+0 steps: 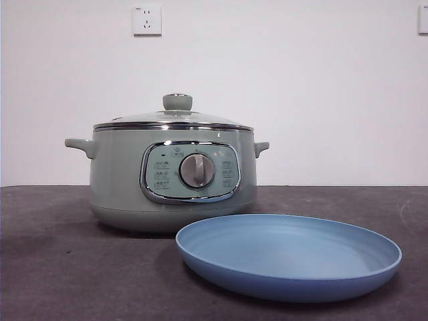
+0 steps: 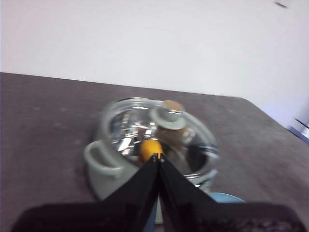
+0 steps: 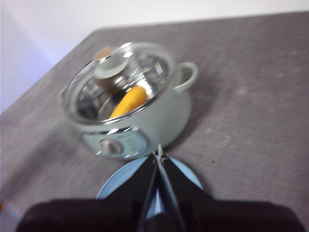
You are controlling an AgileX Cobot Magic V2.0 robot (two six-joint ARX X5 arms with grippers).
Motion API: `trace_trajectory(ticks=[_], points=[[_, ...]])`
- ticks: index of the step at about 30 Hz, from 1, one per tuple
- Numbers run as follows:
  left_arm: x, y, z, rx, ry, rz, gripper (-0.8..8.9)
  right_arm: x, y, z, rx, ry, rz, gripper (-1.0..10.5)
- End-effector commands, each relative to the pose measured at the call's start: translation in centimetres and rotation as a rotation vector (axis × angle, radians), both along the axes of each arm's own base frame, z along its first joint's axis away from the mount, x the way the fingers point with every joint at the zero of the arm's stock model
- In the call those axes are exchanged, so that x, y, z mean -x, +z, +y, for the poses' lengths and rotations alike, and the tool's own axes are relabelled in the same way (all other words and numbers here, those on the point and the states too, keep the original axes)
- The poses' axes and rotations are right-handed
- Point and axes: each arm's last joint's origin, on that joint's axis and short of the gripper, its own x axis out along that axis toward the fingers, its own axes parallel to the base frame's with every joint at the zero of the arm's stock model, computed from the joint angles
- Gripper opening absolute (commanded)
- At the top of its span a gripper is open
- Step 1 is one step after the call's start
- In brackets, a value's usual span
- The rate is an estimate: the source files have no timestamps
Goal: Take the corn out from the steamer,put the corn on the plate,close the lid
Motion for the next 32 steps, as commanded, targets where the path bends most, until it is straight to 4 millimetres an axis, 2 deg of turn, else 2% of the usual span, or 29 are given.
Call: trace_trajectory(ticks=[1,9,19,21,22,23,24,25,27,32], points=[[-0.7,1.6,-0.1,-0.037,-0.069,0.013,-0.06,-0.8,1.9,0.3,0.078,0.107,-0.021,-0.1],[-2.4,4.7,-0.5,-0.051,-0.247,0.106,-0.06,-1.9,4.8,0.9,0.116,0.265,0.035,-0.1],[-2.8,5.3,-0.5,-0.034,-0.284,0.127,0.15,-1.9,5.1,1.5,0.117,0.319,0.028,0.2],[-2.8,5.3,-0.5,-0.032,-0.283,0.128,1.60,-1.9,5.1,1.5,0.117,0.319,0.027,1.3],[-2.8,5.4,-0.5,-0.032,-0.283,0.127,2.57,-1.9,5.1,1.5,0.117,0.319,0.027,2.0],[-2.8,5.4,-0.5,-0.032,-0.283,0.127,3.94,-1.9,5.1,1.5,0.116,0.317,0.029,2.9],[-2.8,5.4,-0.5,-0.033,-0.283,0.127,4.80,-1.9,5.1,1.5,0.116,0.316,0.029,3.6],[-2.8,5.4,-0.5,-0.033,-0.282,0.127,5.22,-1.9,5.1,1.5,0.116,0.316,0.029,4.2],[-2.8,5.4,-0.5,-0.033,-0.282,0.126,5.28,-1.9,5.1,1.5,0.116,0.315,0.030,5.2],[-3.2,5.5,-0.5,-0.037,-0.282,0.102,5.27,-1.9,5.1,1.5,0.116,0.315,0.030,5.4]])
